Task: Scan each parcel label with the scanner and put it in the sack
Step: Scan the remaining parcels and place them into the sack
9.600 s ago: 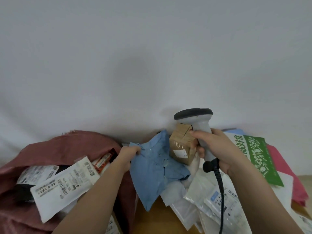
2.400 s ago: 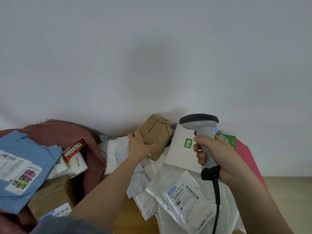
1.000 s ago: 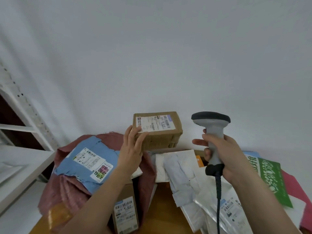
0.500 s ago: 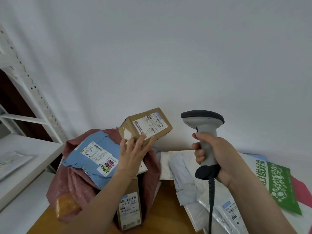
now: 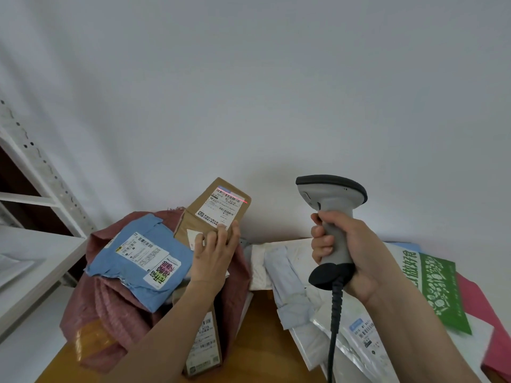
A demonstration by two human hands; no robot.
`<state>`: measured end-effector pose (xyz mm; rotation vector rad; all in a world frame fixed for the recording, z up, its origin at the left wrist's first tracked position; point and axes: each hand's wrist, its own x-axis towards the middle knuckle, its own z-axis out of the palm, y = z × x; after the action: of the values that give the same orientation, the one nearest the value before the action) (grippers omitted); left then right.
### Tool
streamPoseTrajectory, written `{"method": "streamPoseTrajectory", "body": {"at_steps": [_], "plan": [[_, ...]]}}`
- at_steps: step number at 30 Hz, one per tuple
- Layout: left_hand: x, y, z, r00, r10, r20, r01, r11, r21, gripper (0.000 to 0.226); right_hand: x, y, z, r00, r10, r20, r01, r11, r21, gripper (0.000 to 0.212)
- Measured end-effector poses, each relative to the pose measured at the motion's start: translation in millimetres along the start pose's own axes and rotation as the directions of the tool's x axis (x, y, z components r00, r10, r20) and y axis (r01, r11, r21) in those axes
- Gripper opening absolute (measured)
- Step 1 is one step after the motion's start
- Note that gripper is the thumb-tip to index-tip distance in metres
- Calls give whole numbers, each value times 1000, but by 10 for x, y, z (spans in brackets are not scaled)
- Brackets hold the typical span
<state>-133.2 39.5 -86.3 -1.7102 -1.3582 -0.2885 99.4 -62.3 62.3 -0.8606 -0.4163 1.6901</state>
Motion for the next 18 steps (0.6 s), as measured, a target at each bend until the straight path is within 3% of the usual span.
{"method": "streamPoseTrajectory", "body": {"at_steps": [4, 9, 13, 16, 18], "plan": [[44, 60, -6, 1000, 12, -21, -12, 1000, 22, 78, -26, -44, -48, 998, 57, 20, -58, 997, 57, 8], [91, 127, -47, 1000, 0, 18, 0, 1000, 22, 97, -43, -87, -92, 998, 60, 32, -63, 993, 99, 8], [125, 197, -84, 1000, -15, 16, 15, 1000, -18, 98, -19, -121, -151, 999, 43, 21, -45, 993, 111, 8], [169, 252, -155, 999, -51, -5, 50, 993, -103, 100, 37, -112, -215, 1000, 9, 15, -10, 997, 74, 12], [265, 294, -241, 992, -111, -63, 94, 970, -223, 99, 135, -79, -252, 996, -85, -27, 84, 996, -44, 16]]}}
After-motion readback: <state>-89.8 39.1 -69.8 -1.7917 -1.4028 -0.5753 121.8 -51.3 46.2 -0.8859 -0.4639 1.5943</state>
